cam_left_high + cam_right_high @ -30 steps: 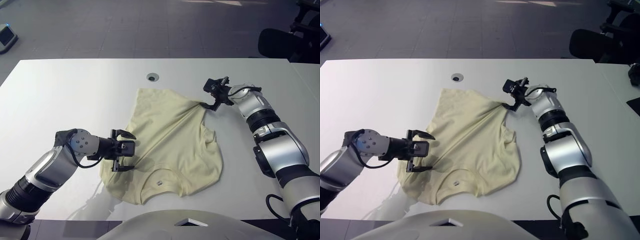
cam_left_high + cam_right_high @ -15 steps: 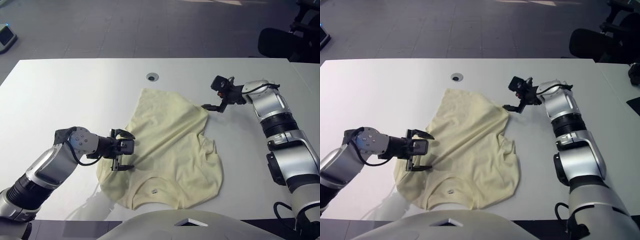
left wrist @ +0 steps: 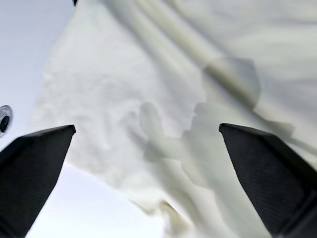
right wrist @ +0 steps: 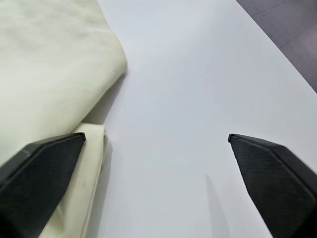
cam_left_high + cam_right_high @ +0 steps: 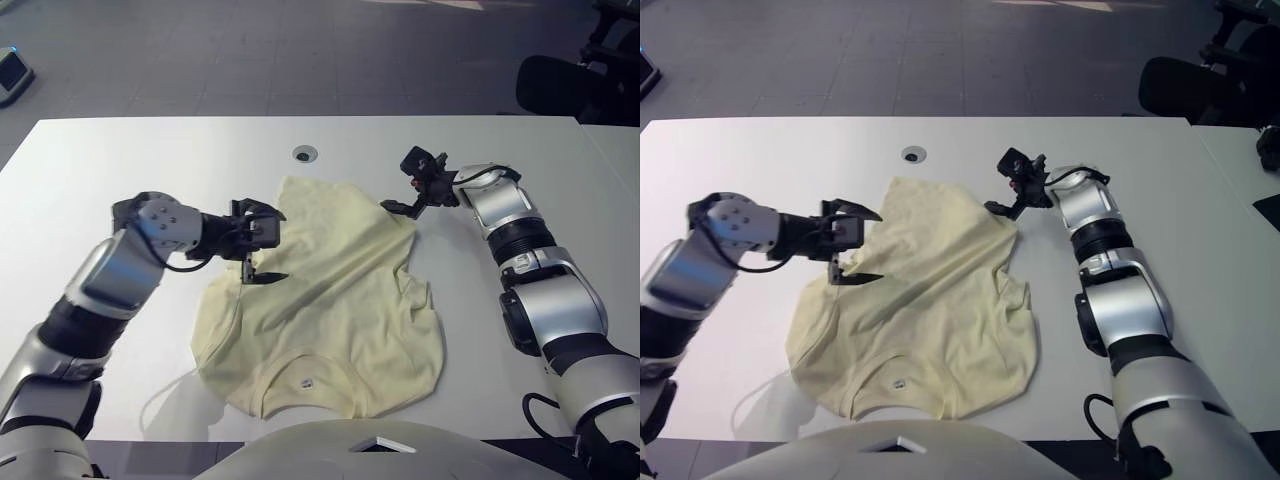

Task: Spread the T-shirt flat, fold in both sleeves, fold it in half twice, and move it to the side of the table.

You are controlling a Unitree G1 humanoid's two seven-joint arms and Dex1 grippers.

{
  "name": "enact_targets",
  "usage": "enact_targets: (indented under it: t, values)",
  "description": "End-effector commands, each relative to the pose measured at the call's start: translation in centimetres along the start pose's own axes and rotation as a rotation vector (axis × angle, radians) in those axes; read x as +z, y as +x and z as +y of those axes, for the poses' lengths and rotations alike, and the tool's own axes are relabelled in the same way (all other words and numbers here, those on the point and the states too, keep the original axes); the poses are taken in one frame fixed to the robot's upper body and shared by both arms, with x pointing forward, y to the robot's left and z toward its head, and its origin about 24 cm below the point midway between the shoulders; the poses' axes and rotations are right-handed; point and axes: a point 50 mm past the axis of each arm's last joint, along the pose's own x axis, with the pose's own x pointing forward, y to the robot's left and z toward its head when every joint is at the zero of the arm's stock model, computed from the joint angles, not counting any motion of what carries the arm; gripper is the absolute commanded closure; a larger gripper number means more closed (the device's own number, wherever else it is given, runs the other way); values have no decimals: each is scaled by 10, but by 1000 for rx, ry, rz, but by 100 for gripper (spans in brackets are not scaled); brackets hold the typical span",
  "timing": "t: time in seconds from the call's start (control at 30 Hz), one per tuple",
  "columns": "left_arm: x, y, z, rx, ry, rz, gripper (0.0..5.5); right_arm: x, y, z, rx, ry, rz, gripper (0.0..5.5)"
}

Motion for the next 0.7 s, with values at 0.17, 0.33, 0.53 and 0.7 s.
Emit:
enact_targets:
  t: [0.17,0.33,0.53,0.7]
  values:
    - [-11,25,-13,-73,29,49,10,-8,3,-2,-12,-40,57,14]
    - [-24,26,-17,-82,30,107,10,-21,4,-1,-29,-66,112,14]
    - [-31,24,-24,-90,11,125,10,-33,-3,-12,-122,-129,189,14]
    - [-34,25,-34,-94,-22,120,10,-42,-11,-20,-150,-150,241,14]
